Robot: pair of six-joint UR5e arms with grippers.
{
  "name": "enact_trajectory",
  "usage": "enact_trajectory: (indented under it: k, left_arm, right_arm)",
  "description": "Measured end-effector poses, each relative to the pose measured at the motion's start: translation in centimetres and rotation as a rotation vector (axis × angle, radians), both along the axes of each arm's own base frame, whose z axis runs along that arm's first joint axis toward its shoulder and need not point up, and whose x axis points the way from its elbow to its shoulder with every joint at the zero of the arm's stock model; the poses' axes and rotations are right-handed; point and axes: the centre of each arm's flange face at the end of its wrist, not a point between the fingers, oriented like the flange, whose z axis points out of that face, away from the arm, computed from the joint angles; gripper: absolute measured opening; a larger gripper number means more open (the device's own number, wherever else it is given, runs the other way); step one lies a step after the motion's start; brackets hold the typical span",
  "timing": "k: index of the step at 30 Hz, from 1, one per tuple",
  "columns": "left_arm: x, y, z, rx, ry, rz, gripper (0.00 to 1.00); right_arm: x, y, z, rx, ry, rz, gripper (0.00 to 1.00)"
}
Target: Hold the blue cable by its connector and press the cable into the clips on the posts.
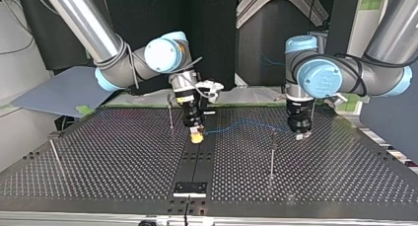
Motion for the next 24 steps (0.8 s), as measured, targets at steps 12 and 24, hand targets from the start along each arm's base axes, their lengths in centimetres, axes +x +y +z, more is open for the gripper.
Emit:
enact_trajectory:
  k: [12, 24]
  left_arm:
    - [0.3, -0.6, 0.8, -0.037, -0.002, -0.039, 0.0]
    - [1.9, -0.8, 1.7, -0.047, 0.003, -0.048, 0.0]
  right_arm:
    - [-0.2, -0.8, 0.5, -0.009, -0.007, -0.002, 0.0]
    - [-0.7, -1.7, 0.6, -0.011, -0.011, -0.007, 0.0]
